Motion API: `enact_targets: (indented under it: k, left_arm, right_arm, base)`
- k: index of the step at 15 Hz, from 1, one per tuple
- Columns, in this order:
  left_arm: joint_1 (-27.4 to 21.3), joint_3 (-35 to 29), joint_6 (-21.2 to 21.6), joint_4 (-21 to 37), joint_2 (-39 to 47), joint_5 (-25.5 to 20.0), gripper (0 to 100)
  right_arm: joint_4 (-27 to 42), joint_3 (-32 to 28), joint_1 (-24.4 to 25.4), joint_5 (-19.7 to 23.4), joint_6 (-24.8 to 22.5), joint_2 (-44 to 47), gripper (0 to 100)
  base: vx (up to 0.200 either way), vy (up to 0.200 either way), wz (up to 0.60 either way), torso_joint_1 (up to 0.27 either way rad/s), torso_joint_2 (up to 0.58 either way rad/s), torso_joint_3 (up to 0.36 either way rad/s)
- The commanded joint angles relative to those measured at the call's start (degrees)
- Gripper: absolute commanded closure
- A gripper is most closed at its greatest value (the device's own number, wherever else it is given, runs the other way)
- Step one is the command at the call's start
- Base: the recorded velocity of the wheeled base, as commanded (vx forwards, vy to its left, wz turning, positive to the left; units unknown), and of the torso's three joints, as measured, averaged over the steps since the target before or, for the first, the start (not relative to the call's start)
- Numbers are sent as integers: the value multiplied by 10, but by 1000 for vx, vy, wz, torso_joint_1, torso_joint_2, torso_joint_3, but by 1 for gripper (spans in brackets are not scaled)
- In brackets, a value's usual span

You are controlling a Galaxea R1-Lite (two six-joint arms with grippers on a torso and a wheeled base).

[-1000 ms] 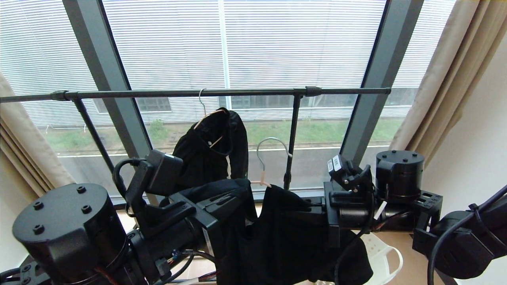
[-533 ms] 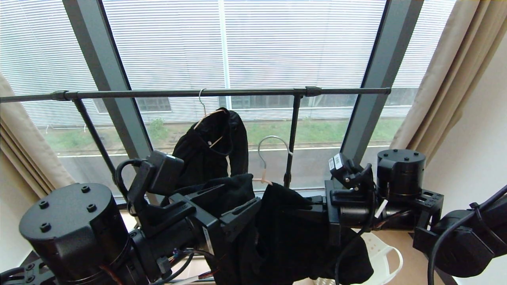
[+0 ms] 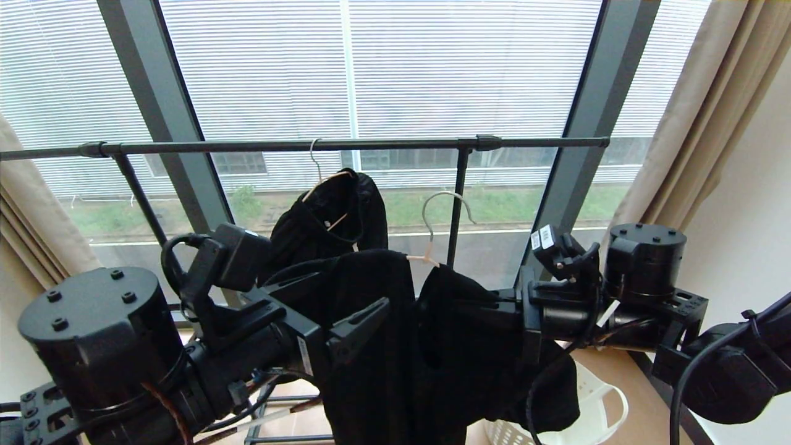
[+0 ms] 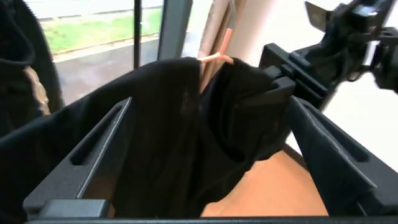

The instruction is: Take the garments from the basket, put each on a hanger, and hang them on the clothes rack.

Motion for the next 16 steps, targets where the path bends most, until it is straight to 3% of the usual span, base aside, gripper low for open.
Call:
enact_targets:
  k: [1, 3, 4, 5, 6, 10, 14, 16]
  left_arm:
    - [86, -4, 13, 17, -27, -29, 0]
    - [149, 2, 21, 11, -29, -105, 0]
    - [191, 13, 26, 3, -33, -166, 0]
    - [191, 13, 26, 3, -33, -166, 0]
    - [288, 39, 60, -15, -32, -305, 0]
    - [360, 44, 93, -15, 12, -394, 0]
    - [373, 47, 100, -16, 54, -451, 0]
    - [371, 47, 96, -16, 58, -455, 0]
  right_arm:
    - [-13, 2, -30, 4, 5, -8, 100]
    - [-13, 2, -51, 12, 5, -9, 100]
    - [-13, 1, -66, 28, 5, -10, 100]
    - [-13, 1, -66, 28, 5, -10, 100]
    - [-13, 3, -90, 76, 4, -21, 100]
    - [-14, 12, -111, 127, 3, -30, 100]
    - [-14, 23, -119, 171, 2, -38, 100]
    - [-14, 29, -116, 171, 0, -42, 100]
  base:
    - [0, 0, 0, 0, 0, 0]
    - [0, 0, 0, 0, 0, 0]
    - [0, 0, 0, 0, 0, 0]
    - [0, 0, 0, 0, 0, 0]
    - [0, 0, 0, 0, 0, 0]
    - [0, 0, 0, 0, 0, 0]
    - [0, 0, 0, 0, 0, 0]
    - [0, 0, 0, 0, 0, 0]
